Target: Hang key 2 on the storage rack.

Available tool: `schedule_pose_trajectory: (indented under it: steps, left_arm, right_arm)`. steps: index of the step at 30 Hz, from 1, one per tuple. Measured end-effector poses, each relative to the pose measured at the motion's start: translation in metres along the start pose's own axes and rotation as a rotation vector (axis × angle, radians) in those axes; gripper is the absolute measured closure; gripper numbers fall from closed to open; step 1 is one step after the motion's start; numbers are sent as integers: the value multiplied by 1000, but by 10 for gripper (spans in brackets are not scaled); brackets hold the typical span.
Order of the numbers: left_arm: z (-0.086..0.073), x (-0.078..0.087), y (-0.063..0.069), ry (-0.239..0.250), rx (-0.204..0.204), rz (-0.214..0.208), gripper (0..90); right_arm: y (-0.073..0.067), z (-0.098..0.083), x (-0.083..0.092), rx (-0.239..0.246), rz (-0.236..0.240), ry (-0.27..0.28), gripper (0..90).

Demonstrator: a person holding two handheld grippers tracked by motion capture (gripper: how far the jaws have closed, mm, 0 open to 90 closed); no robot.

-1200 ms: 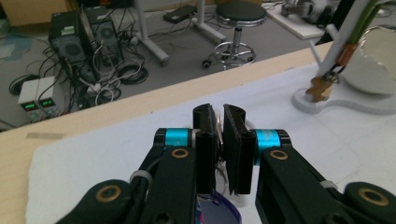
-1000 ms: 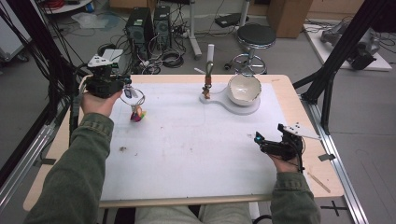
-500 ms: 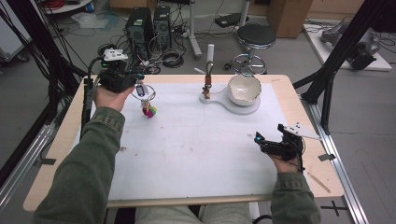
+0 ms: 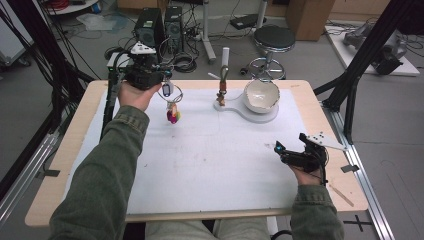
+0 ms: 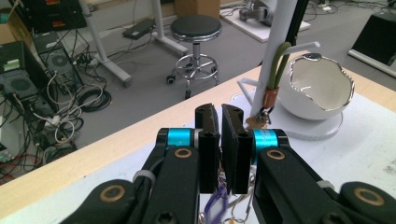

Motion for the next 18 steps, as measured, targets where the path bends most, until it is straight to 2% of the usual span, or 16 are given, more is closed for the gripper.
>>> schedule_pose_trajectory:
  steps: [4, 7, 11, 18]
  left_arm:
    - [4, -10, 1, 12, 6, -15, 851]
    - [3, -17, 0, 2, 18, -25, 851]
    - [5, -25, 0, -2, 20, -41, 851]
    - [11, -37, 5, -7, 9, -43, 851]
  right_arm:
    - [0, -1, 0, -3, 0, -3, 8]
    - [1, -1, 0, -1, 1, -1, 8]
    - [1, -1, 1, -8, 1, -2, 8]
    - [1, -1, 0, -7, 3, -1, 8]
Point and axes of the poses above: each handheld gripper's, and its own axes: x roughly backward along the jaws, z roughly out of its top, y roughly to its right, the point moved 4 cm from there along -x, roughly forward along the jaws, and after that the axes turned 13 degrees about -z, right-handed, at the moved point
